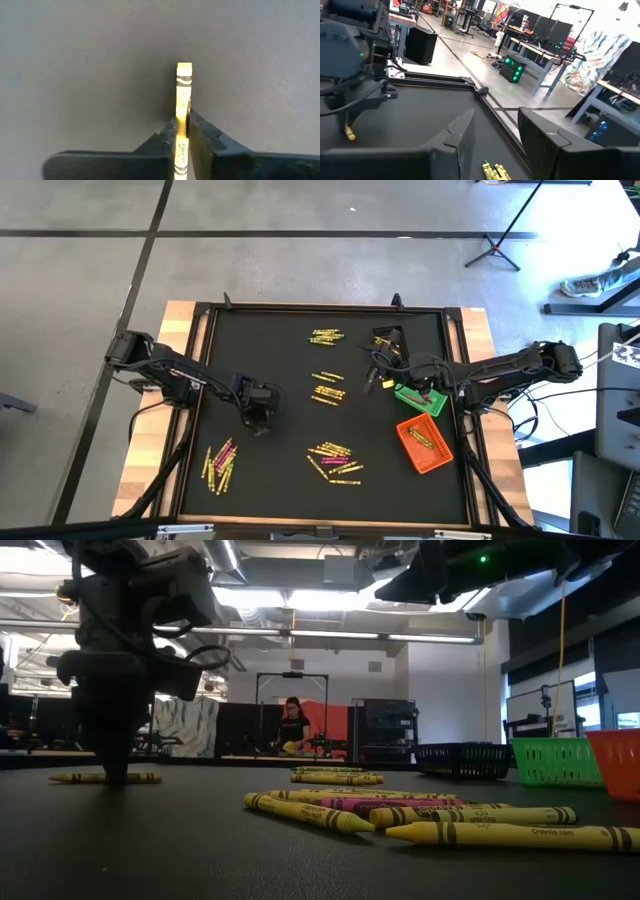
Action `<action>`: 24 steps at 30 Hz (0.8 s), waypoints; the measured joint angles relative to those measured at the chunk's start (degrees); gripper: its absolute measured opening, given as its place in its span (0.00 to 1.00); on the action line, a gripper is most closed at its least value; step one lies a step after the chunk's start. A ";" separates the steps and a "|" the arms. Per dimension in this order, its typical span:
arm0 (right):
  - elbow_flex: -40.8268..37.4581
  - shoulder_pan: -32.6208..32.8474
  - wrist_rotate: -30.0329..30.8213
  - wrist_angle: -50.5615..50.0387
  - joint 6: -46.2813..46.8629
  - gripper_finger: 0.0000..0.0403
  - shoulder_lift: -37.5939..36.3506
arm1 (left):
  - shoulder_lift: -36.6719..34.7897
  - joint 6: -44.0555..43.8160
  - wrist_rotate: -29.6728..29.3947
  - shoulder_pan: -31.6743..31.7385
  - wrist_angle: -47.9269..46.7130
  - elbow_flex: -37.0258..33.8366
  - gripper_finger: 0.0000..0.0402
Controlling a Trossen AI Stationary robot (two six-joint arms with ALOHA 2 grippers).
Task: Sort crayons
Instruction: Put the yellow crayon into the black basket
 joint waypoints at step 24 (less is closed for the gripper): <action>0.00 0.01 -29.17 -1.10 -1.30 0.60 0.65 | -6.66 44.59 -20.31 -3.68 43.77 1.61 0.00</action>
